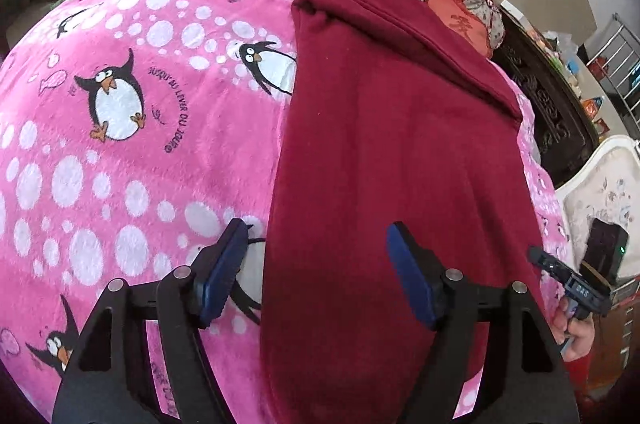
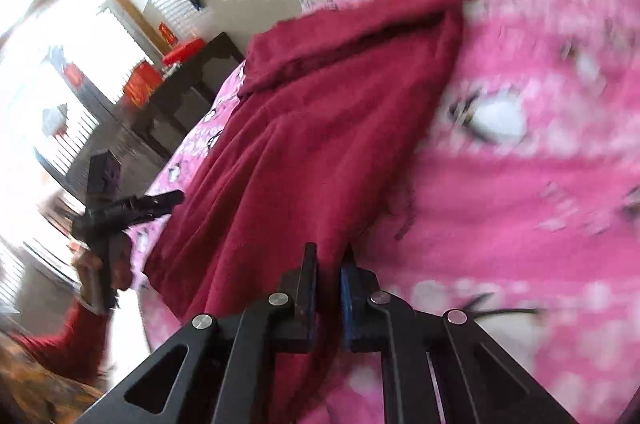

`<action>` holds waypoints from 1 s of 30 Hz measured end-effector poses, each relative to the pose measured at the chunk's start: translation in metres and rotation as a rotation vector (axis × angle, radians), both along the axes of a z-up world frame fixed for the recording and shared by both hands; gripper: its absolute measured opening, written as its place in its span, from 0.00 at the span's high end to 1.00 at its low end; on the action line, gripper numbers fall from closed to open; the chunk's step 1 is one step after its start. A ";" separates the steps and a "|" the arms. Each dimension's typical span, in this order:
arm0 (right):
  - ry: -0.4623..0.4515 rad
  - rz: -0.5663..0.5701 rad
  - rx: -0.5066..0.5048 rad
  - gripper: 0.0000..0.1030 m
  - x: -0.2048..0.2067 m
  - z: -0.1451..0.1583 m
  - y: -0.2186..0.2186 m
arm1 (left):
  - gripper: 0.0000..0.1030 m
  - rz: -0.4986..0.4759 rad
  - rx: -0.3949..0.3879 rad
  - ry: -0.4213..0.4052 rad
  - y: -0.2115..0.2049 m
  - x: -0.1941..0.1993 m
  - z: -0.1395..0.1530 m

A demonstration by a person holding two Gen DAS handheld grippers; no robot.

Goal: Fold small clothes

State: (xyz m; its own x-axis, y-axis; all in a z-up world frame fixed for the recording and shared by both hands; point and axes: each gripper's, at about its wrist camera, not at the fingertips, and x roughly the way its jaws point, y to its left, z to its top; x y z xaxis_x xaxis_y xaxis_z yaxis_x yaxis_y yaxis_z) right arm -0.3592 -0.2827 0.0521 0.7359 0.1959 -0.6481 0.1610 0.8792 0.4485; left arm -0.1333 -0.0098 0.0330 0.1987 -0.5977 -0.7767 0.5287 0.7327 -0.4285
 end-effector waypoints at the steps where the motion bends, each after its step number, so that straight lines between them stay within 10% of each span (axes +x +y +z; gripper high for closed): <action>1: -0.009 -0.007 -0.032 0.92 -0.004 0.008 -0.004 | 0.29 -0.006 -0.002 0.003 0.002 0.000 0.000; 8: 0.064 -0.109 0.064 0.91 -0.021 -0.014 -0.031 | 0.29 -0.009 0.020 -0.047 0.005 -0.010 -0.004; 12: 0.012 -0.071 0.200 0.39 -0.041 -0.013 -0.029 | 0.29 -0.026 0.041 -0.027 0.009 -0.021 -0.001; 19: -0.002 0.017 0.199 0.39 -0.046 -0.022 0.007 | 0.29 0.000 -0.019 0.040 0.030 -0.032 -0.005; 21: -0.022 0.017 0.160 0.46 -0.040 -0.026 0.018 | 0.29 -0.013 -0.010 0.029 0.027 -0.034 -0.006; 23: 0.002 0.051 0.068 0.93 -0.028 -0.022 0.029 | 0.29 -0.043 0.033 0.007 0.022 -0.036 -0.004; 30: -0.049 0.032 0.068 0.93 -0.047 -0.007 0.021 | 0.37 -0.123 0.123 -0.079 0.019 -0.056 -0.002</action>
State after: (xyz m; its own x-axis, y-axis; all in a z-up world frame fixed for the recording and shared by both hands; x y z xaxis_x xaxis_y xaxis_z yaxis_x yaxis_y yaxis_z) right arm -0.4063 -0.2619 0.0451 0.7589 0.2624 -0.5960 0.1093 0.8509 0.5138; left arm -0.1888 0.0091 0.0308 0.1938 -0.5230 -0.8300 0.6459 0.7049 -0.2933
